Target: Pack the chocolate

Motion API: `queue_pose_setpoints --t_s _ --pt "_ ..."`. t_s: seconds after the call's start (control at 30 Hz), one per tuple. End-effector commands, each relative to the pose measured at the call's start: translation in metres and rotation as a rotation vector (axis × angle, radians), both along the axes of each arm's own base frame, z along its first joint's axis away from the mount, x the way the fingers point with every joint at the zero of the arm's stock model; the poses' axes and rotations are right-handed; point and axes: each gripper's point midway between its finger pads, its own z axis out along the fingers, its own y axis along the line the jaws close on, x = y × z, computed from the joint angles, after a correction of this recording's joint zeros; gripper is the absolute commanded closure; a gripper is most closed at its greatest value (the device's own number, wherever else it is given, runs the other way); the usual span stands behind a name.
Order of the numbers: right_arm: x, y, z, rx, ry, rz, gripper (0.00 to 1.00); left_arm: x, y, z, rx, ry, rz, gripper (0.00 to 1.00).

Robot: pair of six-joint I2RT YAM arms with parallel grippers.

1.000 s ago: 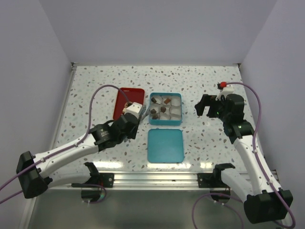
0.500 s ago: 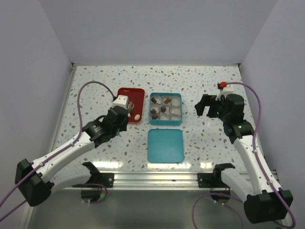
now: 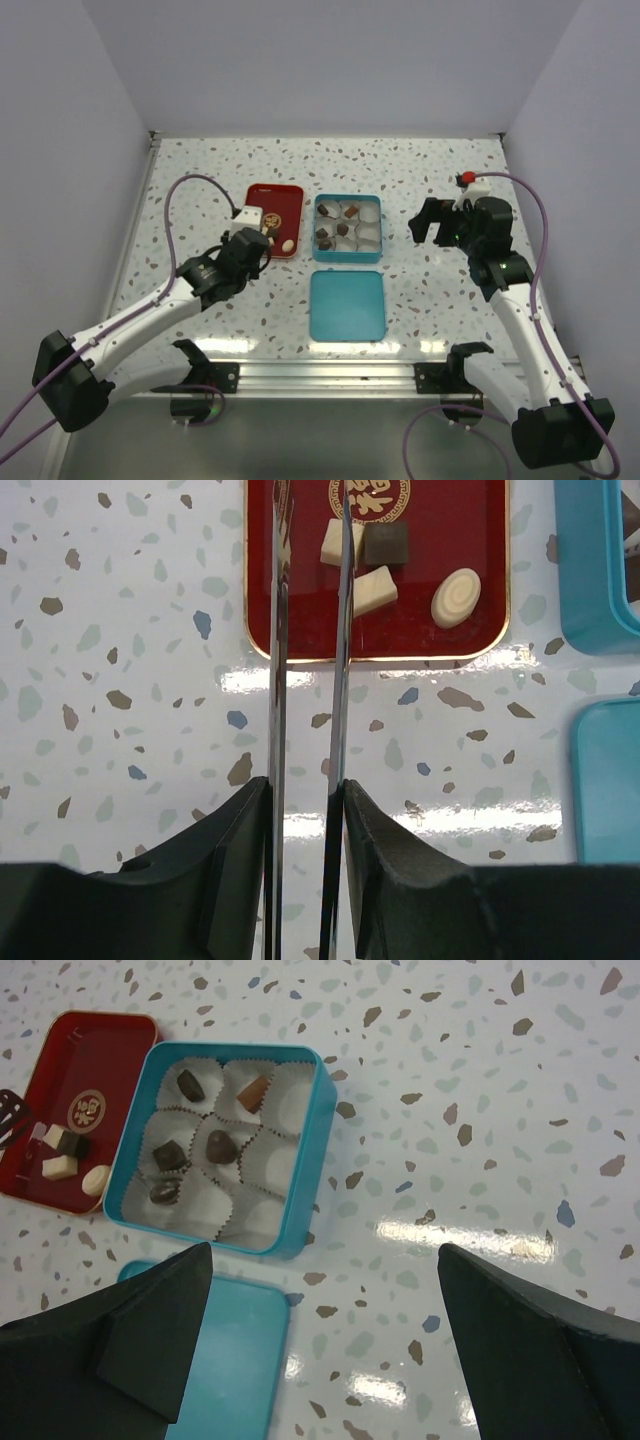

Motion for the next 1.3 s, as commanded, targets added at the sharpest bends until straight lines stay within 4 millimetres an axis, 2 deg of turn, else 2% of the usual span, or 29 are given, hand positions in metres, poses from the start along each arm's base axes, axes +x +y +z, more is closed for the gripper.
queue_pose_setpoints --t_s 0.0,0.2,0.47,0.97,1.27 --pt "0.001 0.005 0.006 0.013 -0.018 0.027 0.01 0.002 0.005 0.001 0.0 -0.012 0.039 0.6" --pt "0.0 0.004 0.008 0.011 -0.026 0.025 0.01 -0.001 0.002 -0.007 0.009 0.032 0.026 0.6" --pt "0.0 0.005 0.006 0.012 -0.021 0.027 0.01 -0.005 -0.009 -0.008 -0.05 0.055 -0.008 0.6" --pt "0.001 0.004 0.006 0.011 -0.022 0.026 0.01 -0.004 -0.004 -0.02 -0.008 0.07 0.012 0.6" --pt "0.001 0.005 0.004 0.012 -0.017 0.027 0.01 -0.005 0.005 -0.014 0.007 0.057 0.045 0.6"
